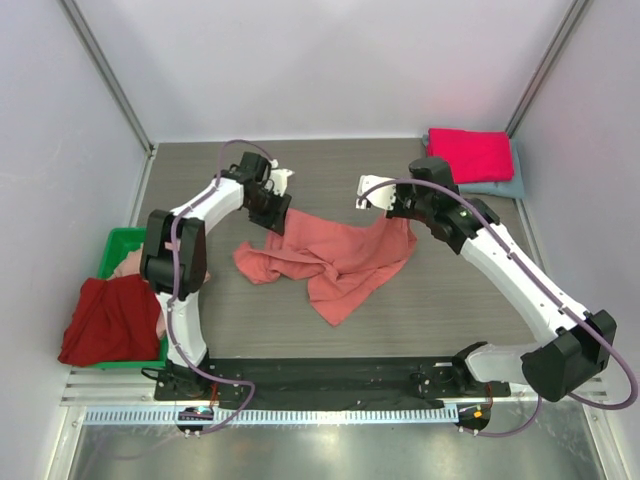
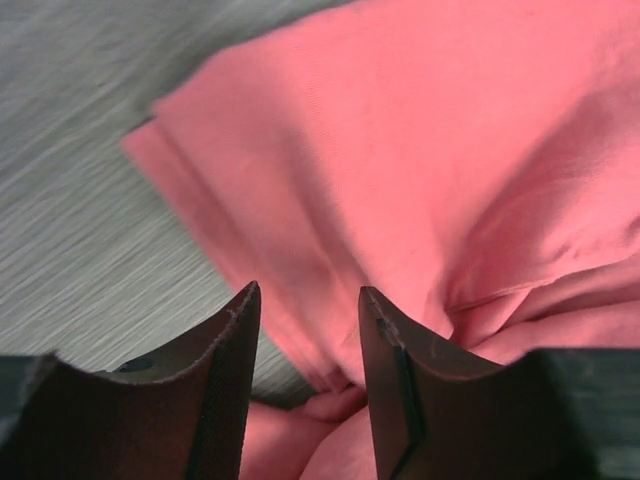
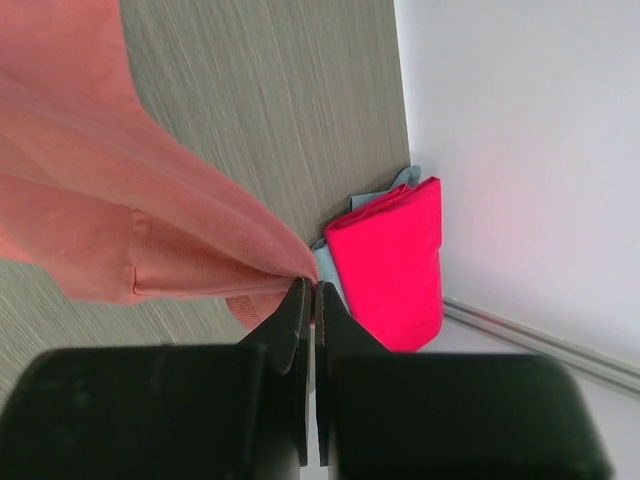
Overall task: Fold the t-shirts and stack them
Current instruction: Flatten the tshirt out
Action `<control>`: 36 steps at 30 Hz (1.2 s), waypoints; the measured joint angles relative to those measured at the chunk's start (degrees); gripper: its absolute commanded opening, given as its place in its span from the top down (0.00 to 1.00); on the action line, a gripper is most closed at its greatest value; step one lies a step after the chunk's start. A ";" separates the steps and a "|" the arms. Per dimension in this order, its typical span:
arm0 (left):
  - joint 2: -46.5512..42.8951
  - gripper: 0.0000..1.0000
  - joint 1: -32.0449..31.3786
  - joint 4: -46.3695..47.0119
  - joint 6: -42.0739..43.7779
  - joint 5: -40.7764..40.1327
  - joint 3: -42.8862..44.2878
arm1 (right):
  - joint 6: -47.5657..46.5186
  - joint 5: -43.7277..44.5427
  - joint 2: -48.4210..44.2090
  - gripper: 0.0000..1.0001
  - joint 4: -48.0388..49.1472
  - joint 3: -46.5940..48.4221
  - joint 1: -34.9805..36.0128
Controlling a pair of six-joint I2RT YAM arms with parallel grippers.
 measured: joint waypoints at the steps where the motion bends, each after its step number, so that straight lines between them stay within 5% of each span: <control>1: 0.46 0.56 -0.50 0.00 0.11 -0.02 0.00 | 0.22 -0.15 0.35 0.99 0.00 0.00 -0.35; 4: 2.64 0.65 -1.75 -0.02 0.44 -0.07 0.00 | 0.83 -0.61 1.07 0.99 0.07 -0.15 -1.16; 5: 3.65 0.79 -2.14 -0.09 0.48 -0.04 0.00 | 0.94 -0.79 1.18 0.99 0.17 -0.33 -1.36; 8: 4.90 1.00 -2.38 -0.35 0.70 0.02 0.66 | 1.14 -1.16 1.49 0.99 0.22 -0.68 -1.73; 21: 2.05 1.00 -0.76 -4.42 2.38 -1.14 7.08 | 4.33 -0.24 7.69 0.99 6.27 1.22 -5.73; 27: -9.81 1.00 4.81 -3.61 4.50 -3.17 16.63 | 14.69 0.96 19.45 0.99 12.17 17.11 -11.30; 36: -28.76 1.00 5.35 -5.14 6.12 -2.62 13.92 | 22.01 -1.88 14.56 0.99 13.22 21.33 -11.74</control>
